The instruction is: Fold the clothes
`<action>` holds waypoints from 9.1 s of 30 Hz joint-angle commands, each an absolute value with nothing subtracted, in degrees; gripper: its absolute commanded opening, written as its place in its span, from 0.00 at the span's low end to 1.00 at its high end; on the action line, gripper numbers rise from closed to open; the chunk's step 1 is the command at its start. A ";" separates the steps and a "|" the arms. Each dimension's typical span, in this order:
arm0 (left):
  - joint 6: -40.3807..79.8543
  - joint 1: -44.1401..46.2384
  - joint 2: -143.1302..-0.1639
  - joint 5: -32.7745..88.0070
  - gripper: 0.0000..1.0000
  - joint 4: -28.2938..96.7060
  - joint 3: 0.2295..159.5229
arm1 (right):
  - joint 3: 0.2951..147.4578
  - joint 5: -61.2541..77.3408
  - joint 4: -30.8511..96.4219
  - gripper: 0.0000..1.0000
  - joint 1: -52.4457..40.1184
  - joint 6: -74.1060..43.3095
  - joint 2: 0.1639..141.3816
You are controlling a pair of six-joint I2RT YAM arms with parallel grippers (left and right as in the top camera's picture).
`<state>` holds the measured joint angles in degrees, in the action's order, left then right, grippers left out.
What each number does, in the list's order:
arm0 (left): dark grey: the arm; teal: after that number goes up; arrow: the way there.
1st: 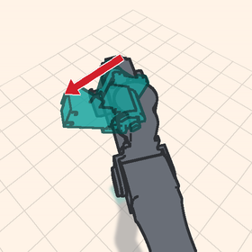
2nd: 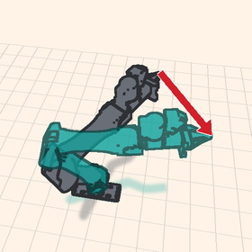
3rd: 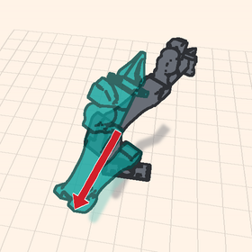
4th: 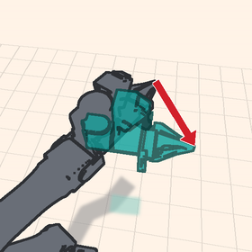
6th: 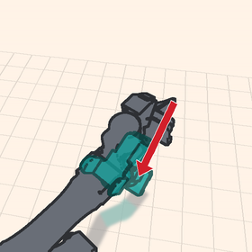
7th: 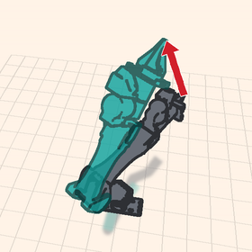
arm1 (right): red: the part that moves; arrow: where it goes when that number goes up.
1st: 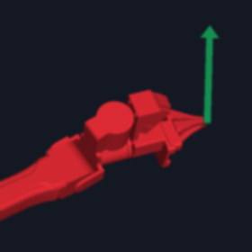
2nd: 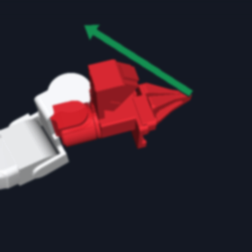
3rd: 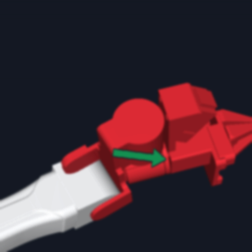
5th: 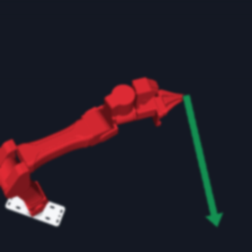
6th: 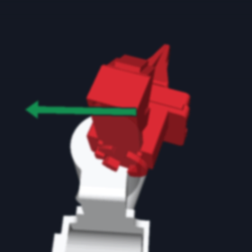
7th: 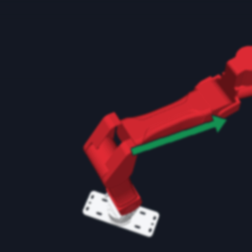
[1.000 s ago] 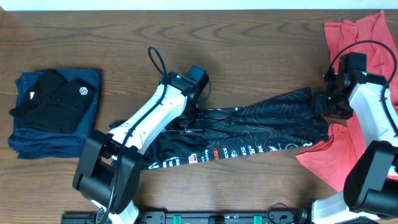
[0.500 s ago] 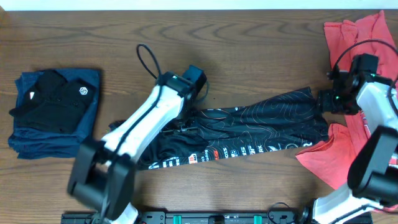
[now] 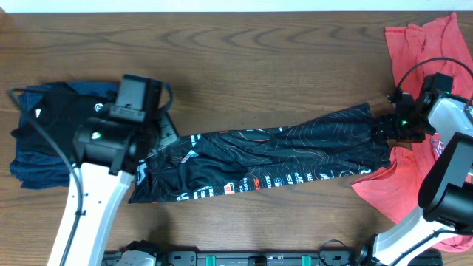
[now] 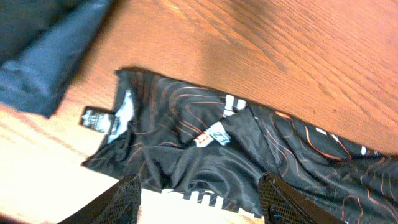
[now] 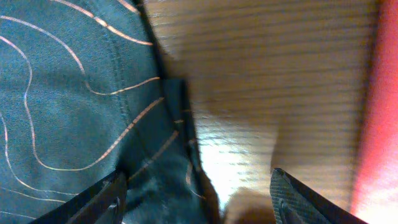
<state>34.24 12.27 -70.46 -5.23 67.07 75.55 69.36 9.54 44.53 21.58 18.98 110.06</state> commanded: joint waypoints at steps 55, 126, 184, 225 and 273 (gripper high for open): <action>33.10 9.93 -69.97 -6.50 0.63 67.90 75.70 | 92.77 1.52 60.38 0.01 16.23 8.14 114.10; 33.08 9.93 -69.97 -6.52 0.64 68.95 75.70 | 87.07 -14.61 61.21 0.35 -28.62 -12.16 112.44; 33.08 9.93 -69.97 -6.50 0.65 69.82 75.70 | 84.58 2.85 50.96 0.01 -35.35 -0.08 117.10; 29.78 9.91 -80.66 7.03 0.83 49.93 50.28 | 84.55 -13.06 65.25 0.49 -12.56 -13.93 93.76; 7.25 -4.89 -96.99 27.77 0.85 43.77 48.84 | 84.51 -13.08 66.48 0.48 -12.56 -13.93 93.76</action>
<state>10.37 -4.38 -94.80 23.70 43.57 49.30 84.60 -12.49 66.26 -13.10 -13.04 93.41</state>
